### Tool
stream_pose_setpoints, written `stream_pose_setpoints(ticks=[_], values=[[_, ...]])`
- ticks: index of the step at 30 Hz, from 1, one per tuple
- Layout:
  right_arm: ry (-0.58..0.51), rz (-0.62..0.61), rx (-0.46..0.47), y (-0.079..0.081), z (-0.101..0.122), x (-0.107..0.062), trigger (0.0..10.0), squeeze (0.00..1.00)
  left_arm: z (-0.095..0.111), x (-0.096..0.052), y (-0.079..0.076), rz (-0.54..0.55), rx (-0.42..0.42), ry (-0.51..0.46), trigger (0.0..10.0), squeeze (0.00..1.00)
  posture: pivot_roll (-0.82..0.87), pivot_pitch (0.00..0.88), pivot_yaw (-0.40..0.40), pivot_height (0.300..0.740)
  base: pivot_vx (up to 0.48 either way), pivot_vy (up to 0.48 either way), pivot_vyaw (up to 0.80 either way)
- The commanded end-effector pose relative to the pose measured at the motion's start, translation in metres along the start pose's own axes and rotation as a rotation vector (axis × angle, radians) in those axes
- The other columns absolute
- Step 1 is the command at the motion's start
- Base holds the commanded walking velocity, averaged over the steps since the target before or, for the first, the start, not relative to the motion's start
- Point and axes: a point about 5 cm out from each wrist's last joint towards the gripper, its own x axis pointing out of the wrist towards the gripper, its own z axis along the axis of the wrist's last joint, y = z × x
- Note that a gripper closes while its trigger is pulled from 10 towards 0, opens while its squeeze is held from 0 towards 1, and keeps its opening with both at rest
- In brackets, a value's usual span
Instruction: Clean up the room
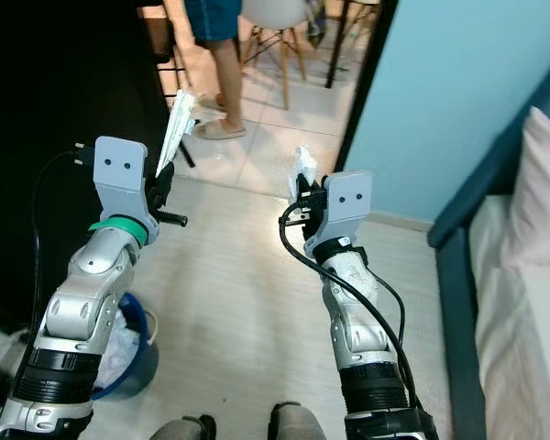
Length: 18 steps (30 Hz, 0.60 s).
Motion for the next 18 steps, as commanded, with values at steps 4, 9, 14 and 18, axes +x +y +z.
stream_pose_setpoints(ticks=[4, 9, 14, 18], values=[[0.014, -0.003, 0.006, 0.0001, -0.0024, -0.0008, 10.0, 0.00, -0.0075, -0.0010, 0.0020, 0.014, 0.006, 0.039, 10.0, 0.00, -0.06, 0.063, 0.031, 0.737, 0.000, 0.000, 0.79], [0.012, -0.005, 0.005, -0.0004, -0.0021, -0.0005, 10.0, 0.00, -0.0075, -0.0010, 0.0021, 0.015, 0.006, 0.039, 10.0, 0.00, -0.06, 0.064, 0.032, 0.737, 0.000, 0.000, 0.79], [0.012, -0.010, 0.002, -0.0008, -0.0018, -0.0004, 10.0, 0.00, -0.0075, -0.0007, 0.0022, 0.014, 0.007, 0.040, 10.0, 0.00, -0.06, 0.064, 0.032, 0.737, 0.000, 0.000, 0.79], [0.012, -0.018, -0.001, -0.0018, -0.0018, -0.0003, 10.0, 0.00, -0.0077, -0.0004, 0.0028, 0.013, 0.007, 0.041, 10.0, 0.00, -0.06, 0.064, 0.033, 0.737, 0.000, 0.000, 0.79]])
